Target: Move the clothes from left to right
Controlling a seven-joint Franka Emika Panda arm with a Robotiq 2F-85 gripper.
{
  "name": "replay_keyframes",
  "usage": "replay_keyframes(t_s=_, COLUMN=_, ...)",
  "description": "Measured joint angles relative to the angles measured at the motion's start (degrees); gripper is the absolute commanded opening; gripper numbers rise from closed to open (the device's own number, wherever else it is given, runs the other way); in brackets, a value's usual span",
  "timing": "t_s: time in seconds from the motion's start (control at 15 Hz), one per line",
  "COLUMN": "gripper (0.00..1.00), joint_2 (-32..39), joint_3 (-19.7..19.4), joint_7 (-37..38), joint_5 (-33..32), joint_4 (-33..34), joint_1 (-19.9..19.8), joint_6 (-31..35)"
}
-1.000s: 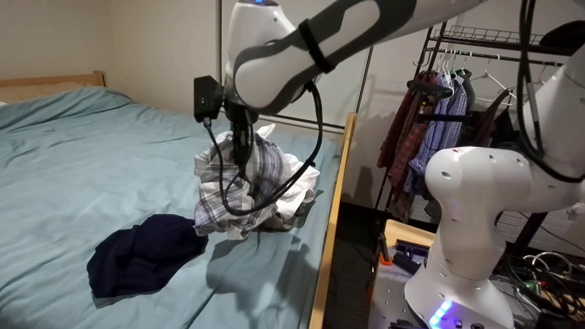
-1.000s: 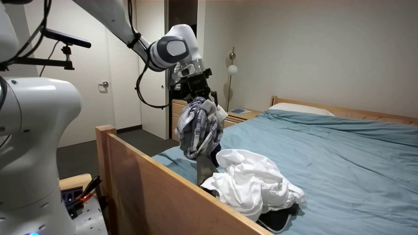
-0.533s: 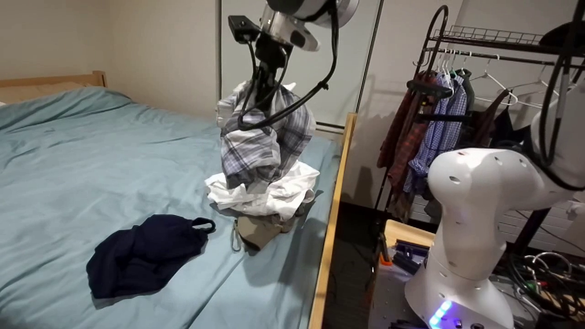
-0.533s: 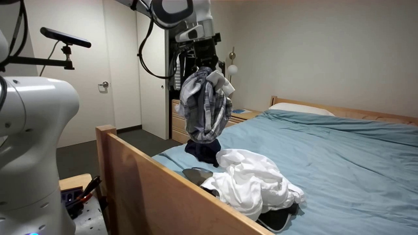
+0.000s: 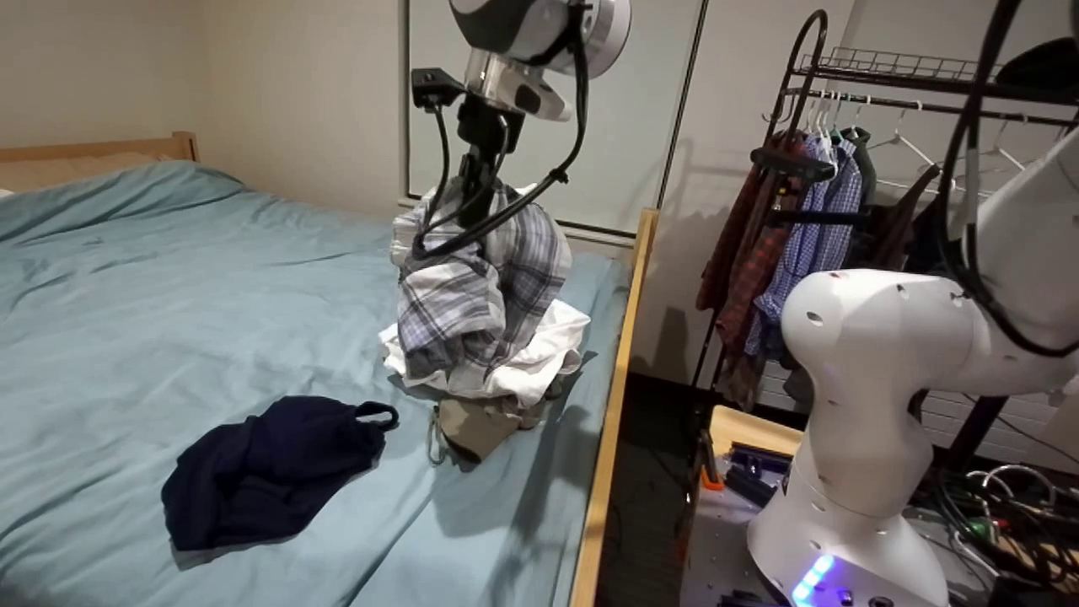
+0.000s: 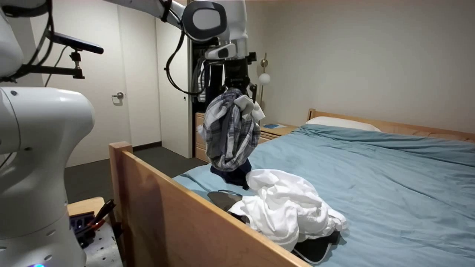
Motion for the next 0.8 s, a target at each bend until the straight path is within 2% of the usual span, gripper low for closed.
replay_keyframes(t_s=0.27, gripper=0.03, joint_2=-1.09, joint_3=1.29, joint_7=0.88, joint_5=1.39, joint_4=6.45, joint_1=-12.5, joint_6=-7.57)
replay_keyframes(t_s=0.4, gripper=0.03, joint_2=-2.27, joint_3=3.37, joint_7=2.13, joint_5=1.67, joint_4=9.98, joint_1=-19.43, joint_6=-10.93)
replay_keyframes(t_s=0.6, gripper=0.03, joint_2=-3.71, joint_3=8.35, joint_7=4.67, joint_5=4.65, joint_4=13.75, joint_1=-28.6, joint_6=-11.03)
replay_keyframes(t_s=0.8, gripper=0.03, joint_2=-3.72, joint_3=13.33, joint_7=9.14, joint_5=7.23, joint_4=16.55, joint_1=-35.3, joint_6=-8.82)
